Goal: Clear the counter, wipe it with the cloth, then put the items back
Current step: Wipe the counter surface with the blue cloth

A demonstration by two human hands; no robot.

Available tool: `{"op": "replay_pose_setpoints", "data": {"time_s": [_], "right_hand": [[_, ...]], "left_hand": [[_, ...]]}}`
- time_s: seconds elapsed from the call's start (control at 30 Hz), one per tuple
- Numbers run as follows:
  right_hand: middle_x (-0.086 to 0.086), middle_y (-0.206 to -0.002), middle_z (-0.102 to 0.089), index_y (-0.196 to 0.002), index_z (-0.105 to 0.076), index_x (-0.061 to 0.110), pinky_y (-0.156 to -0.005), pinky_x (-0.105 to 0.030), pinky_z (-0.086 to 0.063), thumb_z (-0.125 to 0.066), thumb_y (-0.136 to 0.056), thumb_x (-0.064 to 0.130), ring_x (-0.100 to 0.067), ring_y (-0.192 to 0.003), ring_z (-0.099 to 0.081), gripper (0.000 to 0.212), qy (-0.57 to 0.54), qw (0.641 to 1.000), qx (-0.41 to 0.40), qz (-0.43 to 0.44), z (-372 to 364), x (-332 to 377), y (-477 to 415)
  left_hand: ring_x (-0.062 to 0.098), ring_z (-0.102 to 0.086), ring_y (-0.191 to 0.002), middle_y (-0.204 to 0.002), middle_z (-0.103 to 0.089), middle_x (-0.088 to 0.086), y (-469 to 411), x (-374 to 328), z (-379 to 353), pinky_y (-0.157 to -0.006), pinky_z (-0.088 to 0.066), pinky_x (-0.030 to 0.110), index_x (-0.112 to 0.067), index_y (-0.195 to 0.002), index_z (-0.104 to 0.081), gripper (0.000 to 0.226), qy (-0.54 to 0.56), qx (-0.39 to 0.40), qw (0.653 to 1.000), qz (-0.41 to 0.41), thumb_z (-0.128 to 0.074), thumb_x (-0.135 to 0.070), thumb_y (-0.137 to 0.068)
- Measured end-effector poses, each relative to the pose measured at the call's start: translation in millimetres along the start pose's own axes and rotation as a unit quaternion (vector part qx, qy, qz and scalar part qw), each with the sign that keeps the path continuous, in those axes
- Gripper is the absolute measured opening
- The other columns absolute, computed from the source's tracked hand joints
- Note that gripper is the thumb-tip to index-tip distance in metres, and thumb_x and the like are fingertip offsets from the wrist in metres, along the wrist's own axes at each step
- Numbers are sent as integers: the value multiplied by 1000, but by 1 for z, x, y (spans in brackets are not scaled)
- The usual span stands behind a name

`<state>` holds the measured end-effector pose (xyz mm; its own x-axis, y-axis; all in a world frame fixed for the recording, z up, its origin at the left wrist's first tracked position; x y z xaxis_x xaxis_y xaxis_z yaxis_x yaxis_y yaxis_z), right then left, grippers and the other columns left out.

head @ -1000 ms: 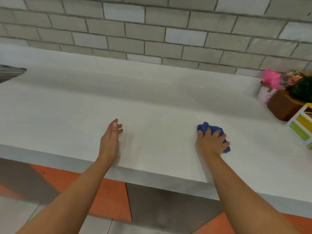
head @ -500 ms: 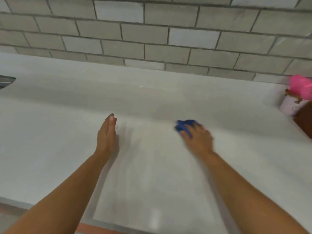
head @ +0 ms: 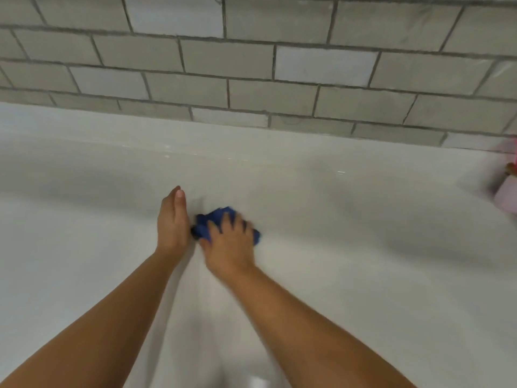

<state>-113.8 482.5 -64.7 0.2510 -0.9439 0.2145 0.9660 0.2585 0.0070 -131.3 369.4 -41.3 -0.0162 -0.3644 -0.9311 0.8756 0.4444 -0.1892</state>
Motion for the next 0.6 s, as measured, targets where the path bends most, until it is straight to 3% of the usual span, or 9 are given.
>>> {"op": "replay_pose_setpoints", "data": {"time_s": [0.07, 0.13, 0.27, 0.4, 0.53, 0.6], "right_hand": [[-14, -144, -41, -130, -51, 20, -105, -47, -25, -26, -94, 46, -35, -132, -34, 51, -6, 996, -15, 87, -1, -6, -11], [-8, -152, -29, -139, -39, 25, -111, -43, -19, -29, -97, 48, -29, -139, -25, 49, -3, 998, -38, 54, 9, -53, -31], [0, -141, -47, -131, -51, 32, -102, -39, -39, -18, -85, 59, -24, -127, -46, 63, 0, 986, -113, -123, 33, -194, -58], [-12, -144, -37, -139, -40, 19, -106, -49, -32, -27, -96, 44, -34, -130, -36, 51, 6, 930, -102, -353, 67, -302, -47], [-27, -149, -21, -143, -30, 6, -112, -55, -17, -23, -99, 41, -44, -136, -22, 57, 12, 875, -74, -479, 72, -304, -71], [-29, -151, -15, -144, -29, 6, -113, -56, -13, -23, -99, 41, -45, -138, -17, 58, 15, 882, -59, -467, 65, -275, -100]], "left_hand": [[22, -33, -136, -147, -38, 9, -17, 9, 4, -106, -21, 22, -9, -141, -37, 49, -29, -12, 999, 7, -25, -36, -102], [26, -34, -136, -146, -39, 13, -27, 15, 4, -111, -22, 30, -8, -140, -38, 50, -65, -6, 998, 1, -26, -37, -102], [26, -38, -134, -142, -44, 14, -34, 20, -1, -110, -24, 30, -6, -138, -42, 48, -70, 2, 997, -14, -31, -34, -101], [21, -38, -133, -142, -45, 9, -34, 24, -1, -107, -24, 23, -9, -138, -43, 48, -31, -5, 1000, -3, -29, -36, -101], [17, -38, -133, -142, -45, 5, -35, 23, -3, -105, -24, 20, -11, -138, -43, 49, -9, -6, 1000, 9, -28, -38, -100], [16, -37, -134, -143, -43, 3, -35, 23, -3, -106, -24, 21, -13, -140, -41, 50, -9, -1, 1000, 13, -26, -40, -100]]}}
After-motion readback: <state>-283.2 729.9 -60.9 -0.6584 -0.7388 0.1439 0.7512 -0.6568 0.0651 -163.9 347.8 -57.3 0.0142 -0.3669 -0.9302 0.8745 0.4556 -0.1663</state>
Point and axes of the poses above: each hand's wrist, its own y-axis away from the middle knuckle, its own z-axis out of the back of the hand, x = y × z, the point moved 2 cm from there along -y, towards the middle knuckle
